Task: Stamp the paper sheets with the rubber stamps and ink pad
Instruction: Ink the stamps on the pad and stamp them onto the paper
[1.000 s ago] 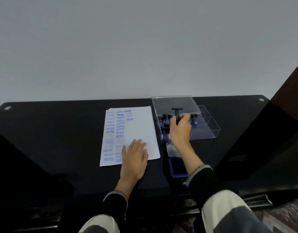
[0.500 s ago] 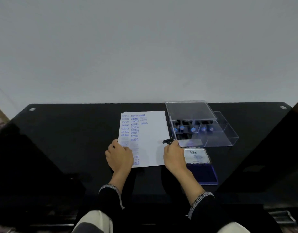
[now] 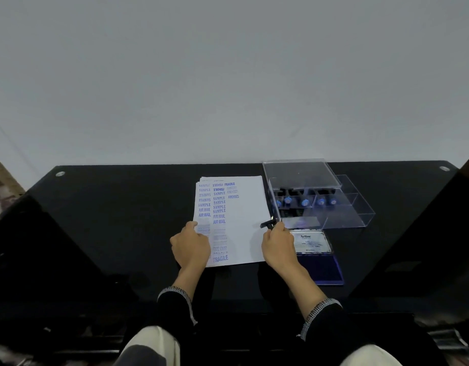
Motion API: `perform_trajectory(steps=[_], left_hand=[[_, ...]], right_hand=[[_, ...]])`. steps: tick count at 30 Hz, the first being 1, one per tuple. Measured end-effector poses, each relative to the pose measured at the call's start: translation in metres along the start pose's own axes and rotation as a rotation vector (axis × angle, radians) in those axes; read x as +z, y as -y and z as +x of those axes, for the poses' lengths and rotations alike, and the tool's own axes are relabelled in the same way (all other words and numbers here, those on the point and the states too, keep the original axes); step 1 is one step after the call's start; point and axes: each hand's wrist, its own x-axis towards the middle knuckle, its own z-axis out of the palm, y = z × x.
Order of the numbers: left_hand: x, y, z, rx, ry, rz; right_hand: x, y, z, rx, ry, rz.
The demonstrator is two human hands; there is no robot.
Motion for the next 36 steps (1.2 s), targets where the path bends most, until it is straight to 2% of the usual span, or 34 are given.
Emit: perform_trajectory(steps=[5, 10, 13, 18, 20, 24, 29, 36], left_hand=[[-0.01, -0.007, 0.011, 0.033, 0.119, -0.064], [-0.022, -0.019, 0.024, -0.211, 0.277, -0.288], [-0.018, -0.022, 0.023, -0.2, 0.334, -0.236], [-0.007, -0.029, 0.012, -0.037, 0.23, 0.092], [-0.007, -0.029, 0.012, -0.019, 0.243, 0.094], [-0.015, -0.028, 0.018, -0.017, 0.333, -0.045], [-0.014, -0.015, 0.014, 0.001, 0.327, 0.051], [0.0, 0.001, -0.016, 0.077, 0.121, 0.209]], right_hand=[[-0.003, 0.003, 0.004, 0.078, 0.02, 0.044], [-0.005, 0.002, 0.008, 0.076, 0.05, 0.053], [-0.006, 0.001, 0.009, 0.075, 0.058, 0.08], [-0.007, -0.001, 0.009, 0.07, 0.053, 0.1], [-0.007, -0.002, 0.009, 0.077, 0.057, 0.101], [-0.006, -0.001, 0.009, 0.068, 0.055, 0.082], [-0.008, 0.002, 0.009, 0.085, 0.062, 0.074], [-0.01, 0.003, 0.004, 0.071, 0.104, 0.05]])
